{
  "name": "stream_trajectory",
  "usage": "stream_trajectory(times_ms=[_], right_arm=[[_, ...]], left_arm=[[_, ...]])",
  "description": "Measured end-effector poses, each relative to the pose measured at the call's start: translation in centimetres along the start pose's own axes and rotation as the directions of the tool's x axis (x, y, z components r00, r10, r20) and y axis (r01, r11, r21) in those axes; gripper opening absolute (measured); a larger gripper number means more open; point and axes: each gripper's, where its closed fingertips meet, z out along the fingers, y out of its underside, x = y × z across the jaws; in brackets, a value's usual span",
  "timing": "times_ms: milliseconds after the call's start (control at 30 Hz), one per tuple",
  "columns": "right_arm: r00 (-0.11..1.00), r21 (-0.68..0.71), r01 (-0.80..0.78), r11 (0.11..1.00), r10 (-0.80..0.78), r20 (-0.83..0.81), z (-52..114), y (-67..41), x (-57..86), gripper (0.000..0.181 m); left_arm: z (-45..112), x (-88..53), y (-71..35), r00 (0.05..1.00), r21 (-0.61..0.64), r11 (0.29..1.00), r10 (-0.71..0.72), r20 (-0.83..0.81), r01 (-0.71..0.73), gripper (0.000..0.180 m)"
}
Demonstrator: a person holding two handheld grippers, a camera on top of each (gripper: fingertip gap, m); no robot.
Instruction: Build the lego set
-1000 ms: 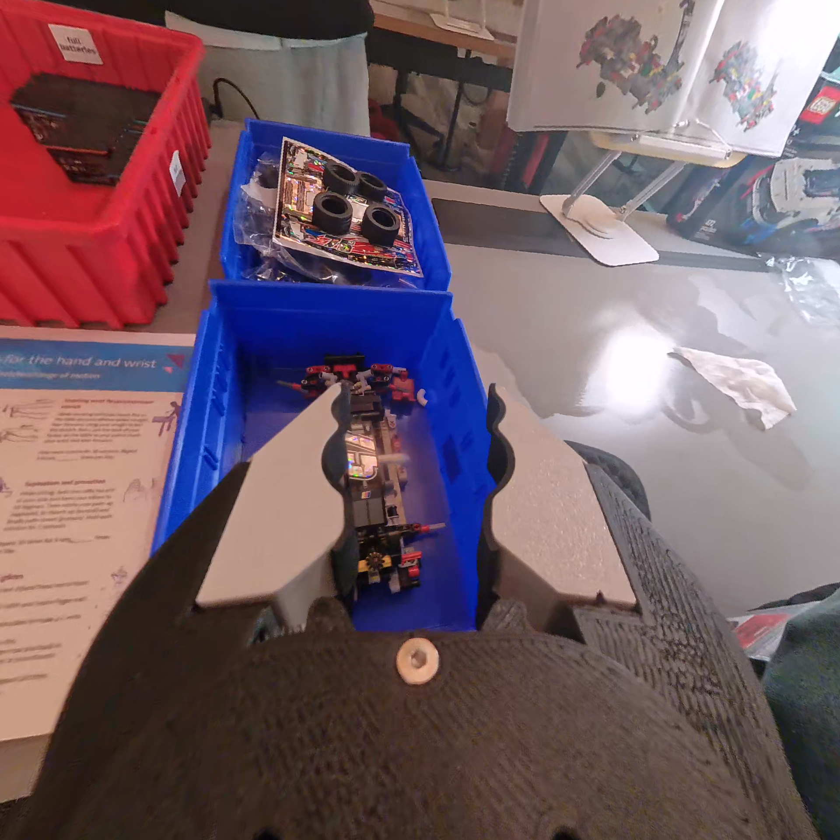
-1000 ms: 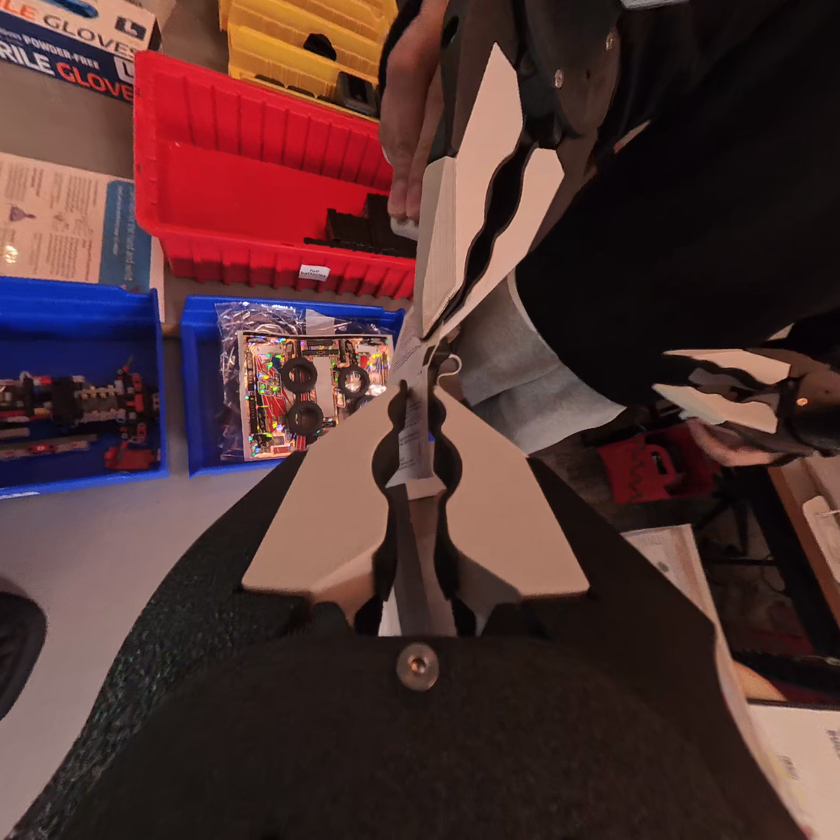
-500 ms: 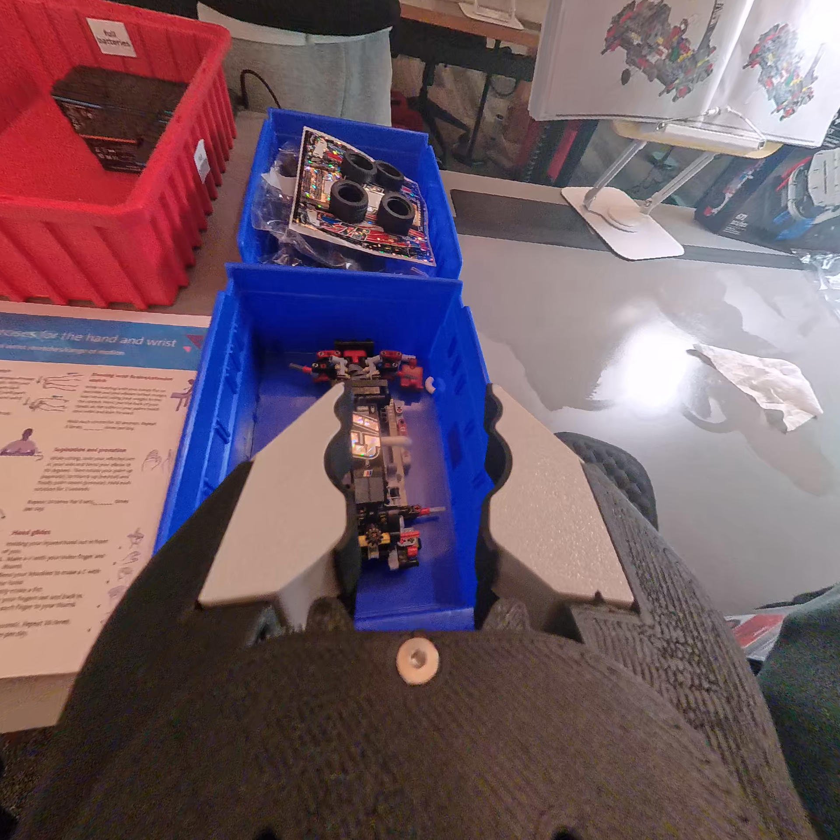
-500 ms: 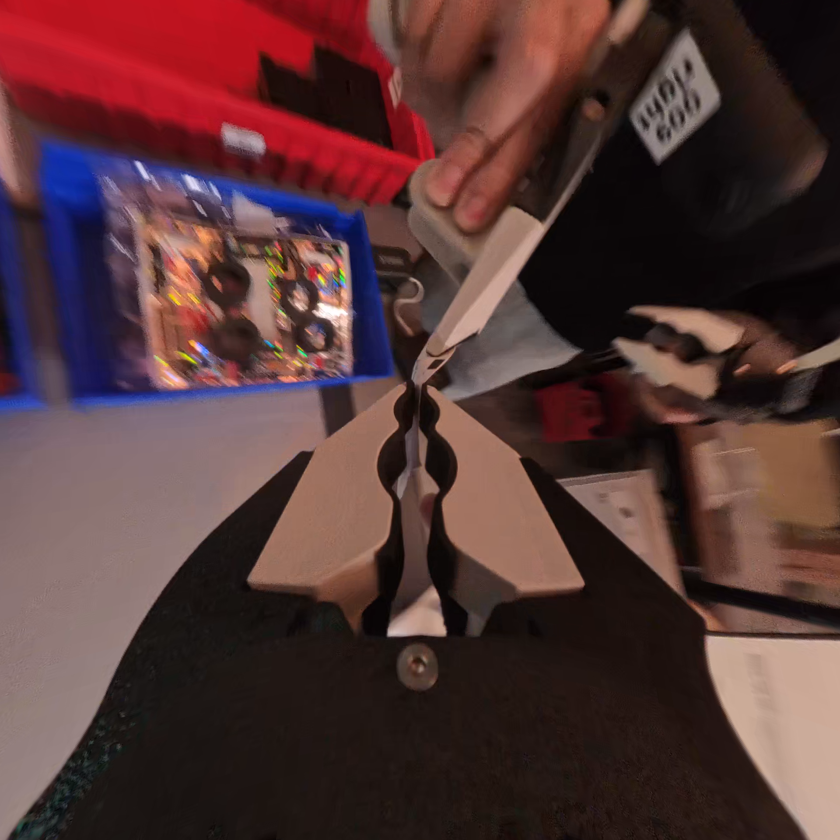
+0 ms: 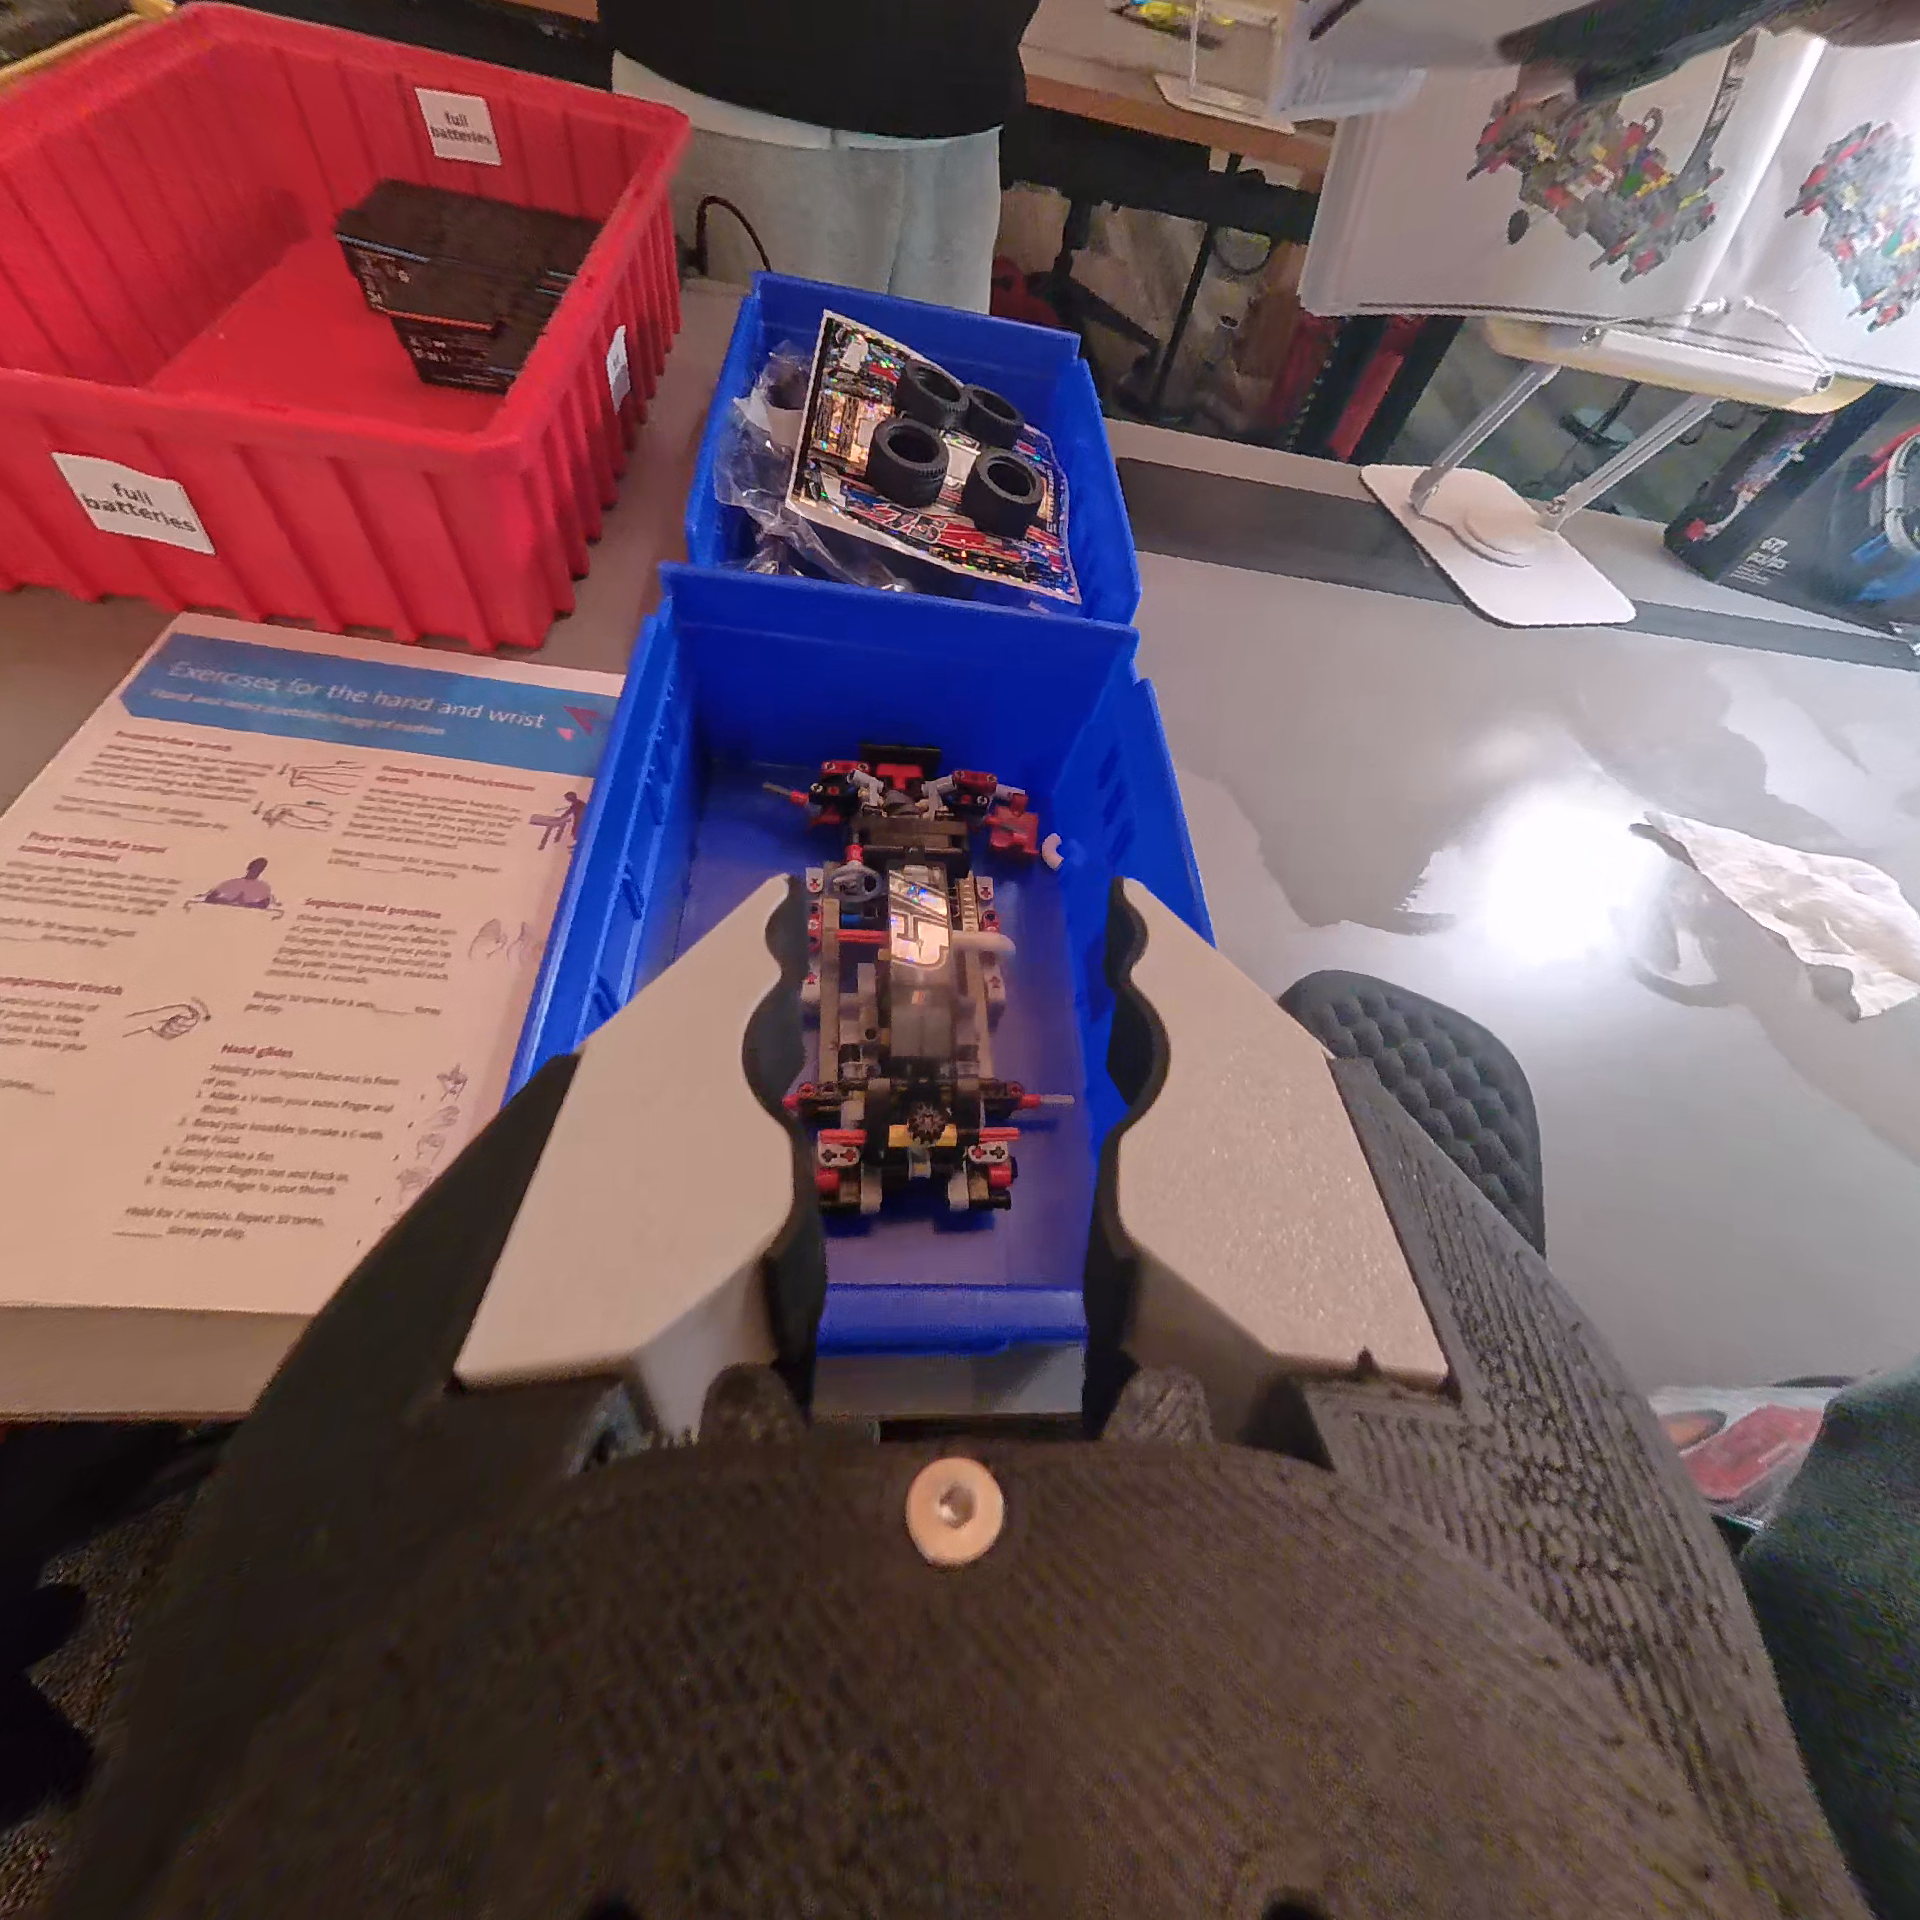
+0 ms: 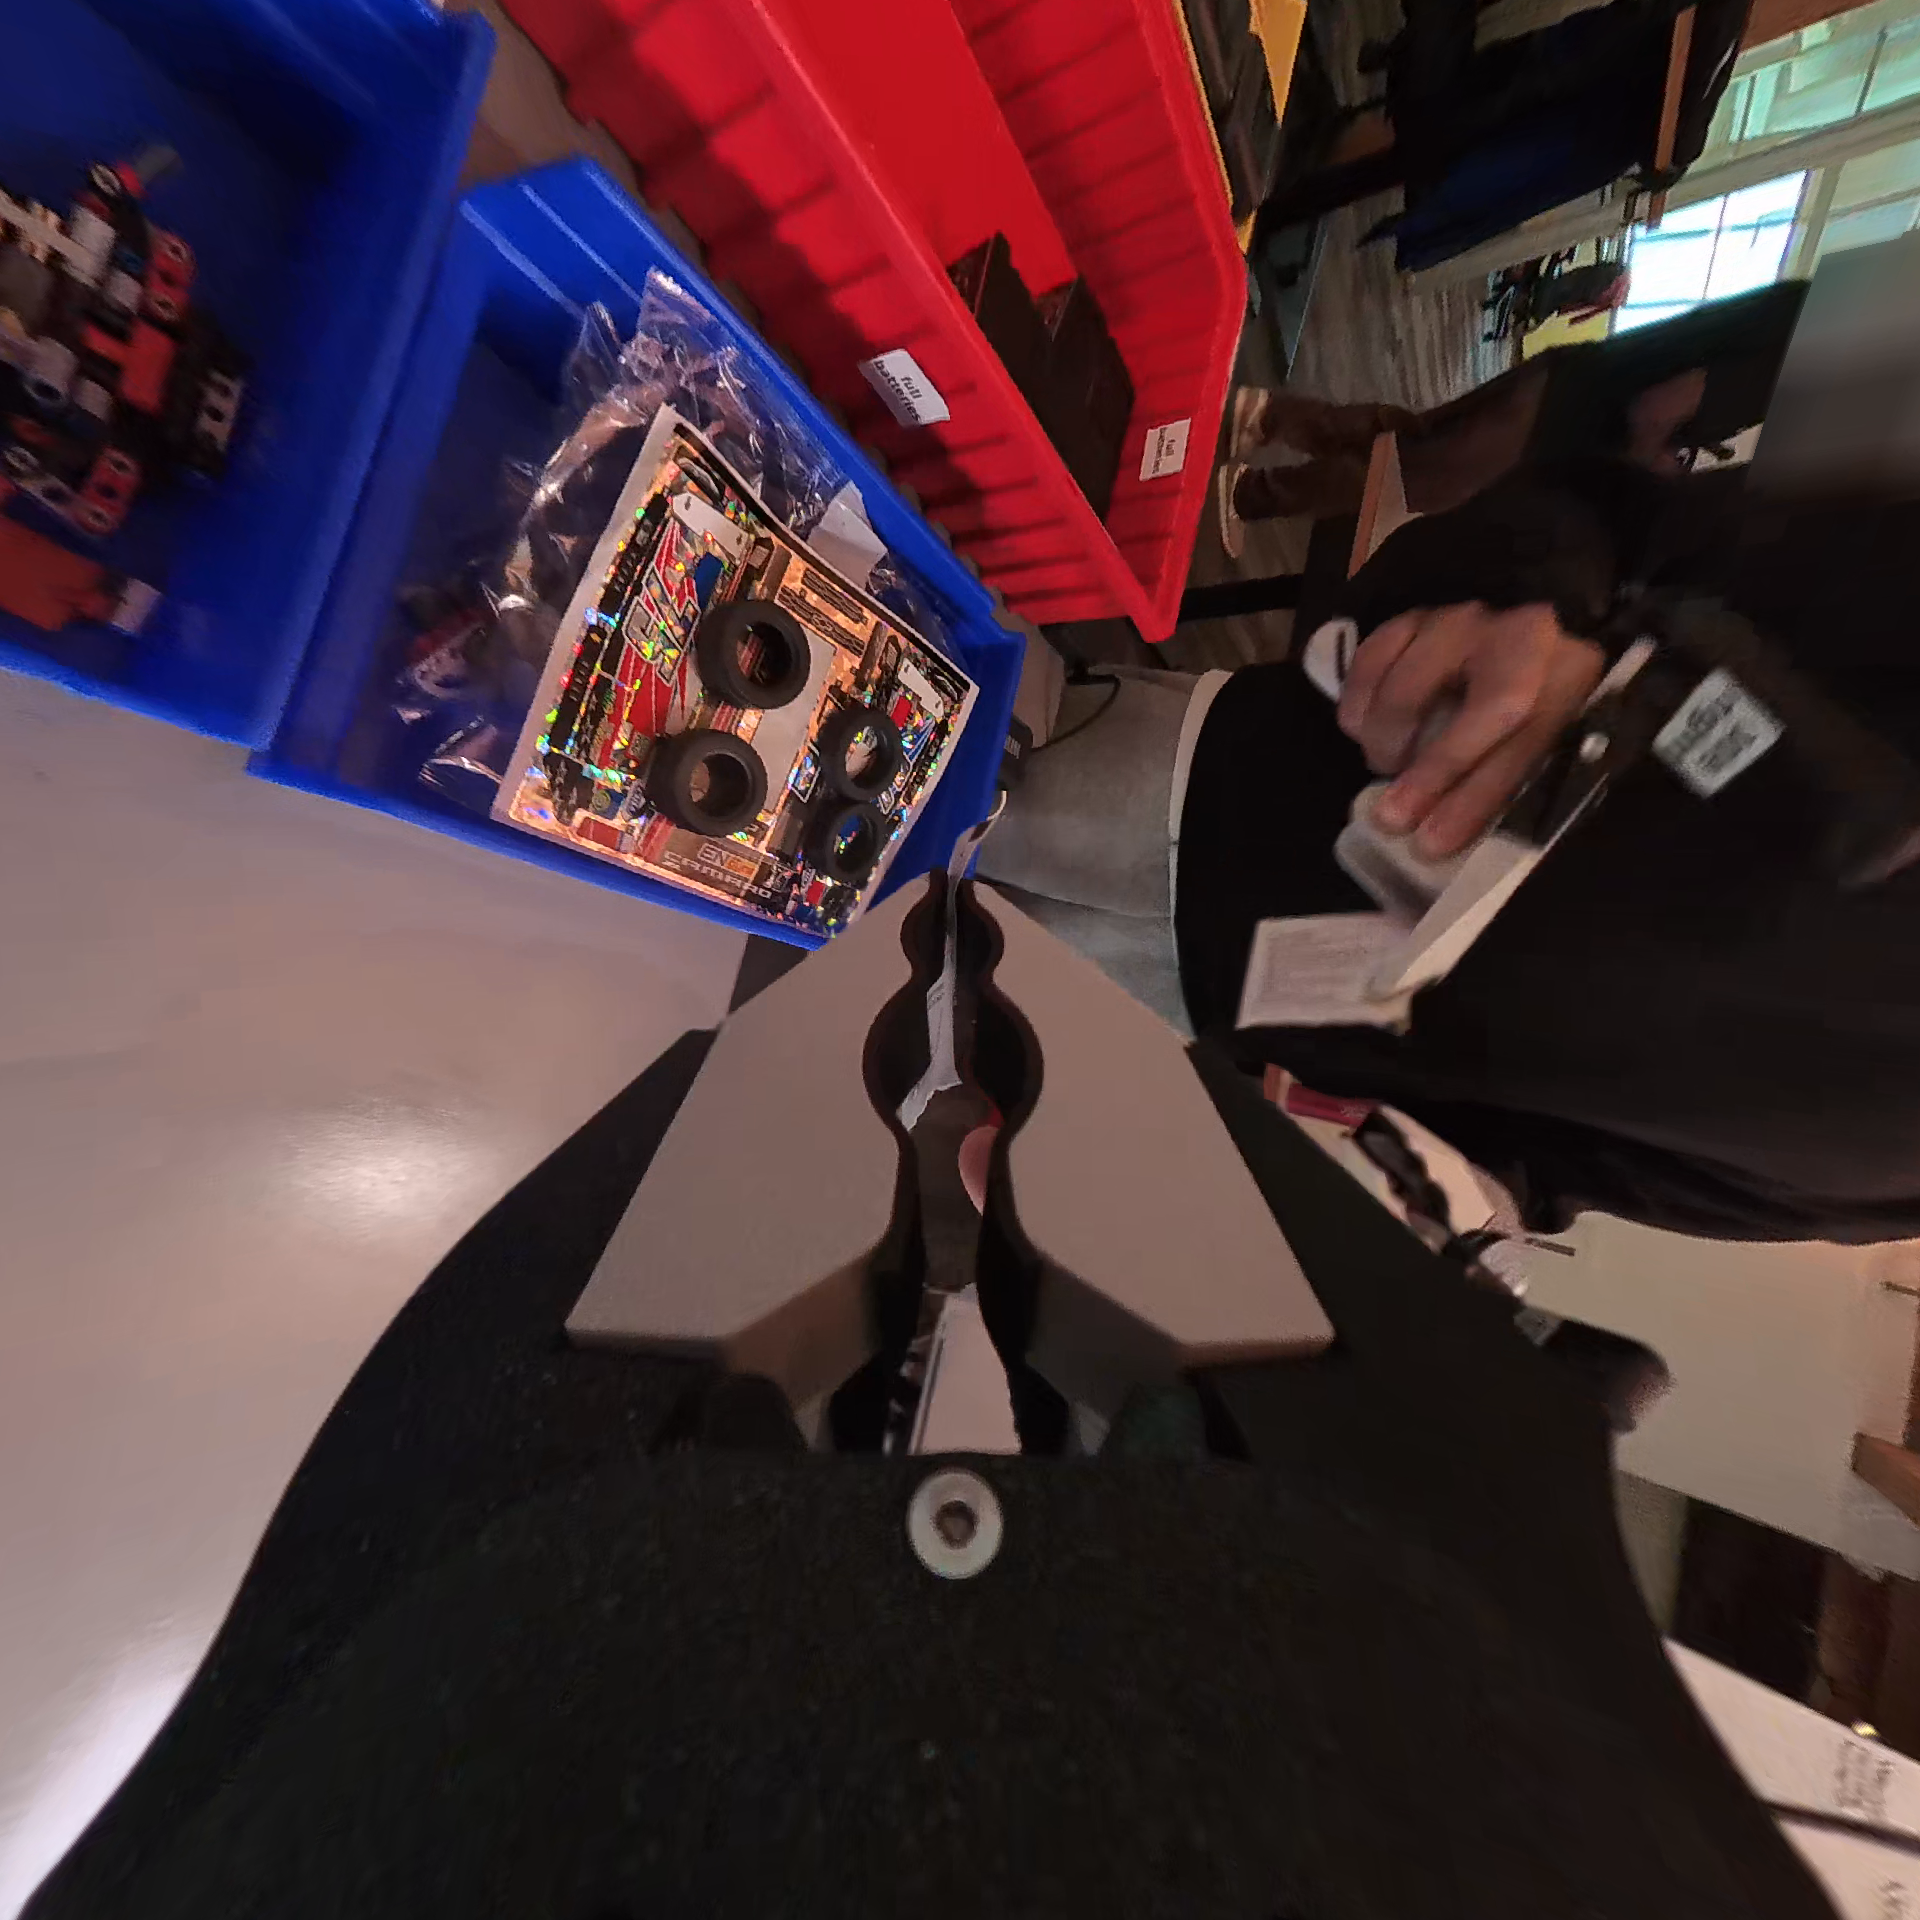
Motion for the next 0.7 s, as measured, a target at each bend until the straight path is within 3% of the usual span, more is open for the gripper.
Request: stream_trajectory(times_ms=[100,167,233,300,367,433,567,700], right_arm=[[0.981,0.033,-0.191,0.981,0.190,0.028,-1.1,-0.2,0.5,0.000],[0.879,0.104,-0.473,0.875,0.460,0.120,-2.7,-1.0,1.0,0.000],[0.656,0.166,-0.753,0.636,0.711,0.252,-5.0,-2.0,2.0,0.000],[0.395,0.229,-0.917,0.327,0.824,0.407,-8.0,-3.1,3.4,0.000],[0.180,0.256,-0.966,0.039,0.811,0.556,-11.5,-4.0,4.6,0.000],[0.076,0.274,-0.952,-0.139,0.759,0.647,-14.7,-4.4,5.2,0.000],[-0.024,0.294,-0.894,-0.337,0.693,0.720,-19.8,-3.5,4.7,0.000],[-0.042,0.322,-0.856,-0.403,0.676,0.735,-24.0,-2.2,3.1,0.000]], left_arm=[[-0.5,0.1,0.3,1.000,-0.002,1.000,0.002,-0.007,-0.002,0.056],[-0.6,0.5,0.2,1.000,-0.004,1.000,0.012,-0.024,-0.012,0.056],[-0.5,1.3,-0.2,0.998,-0.004,1.000,0.026,-0.052,-0.026,0.056],[-0.1,2.4,-1.1,0.994,0.002,0.999,0.034,-0.100,-0.034,0.056],[0.5,4.1,-2.5,0.985,0.014,0.999,0.039,-0.168,-0.038,0.055],[1.1,6.3,-4.5,0.968,0.037,0.999,0.046,-0.249,-0.038,0.053],[2.0,11.5,-9.6,0.910,0.105,0.994,0.070,-0.409,-0.029,0.052],[2.1,17.4,-14.5,0.826,0.168,0.986,0.085,-0.558,0.012,0.051]])
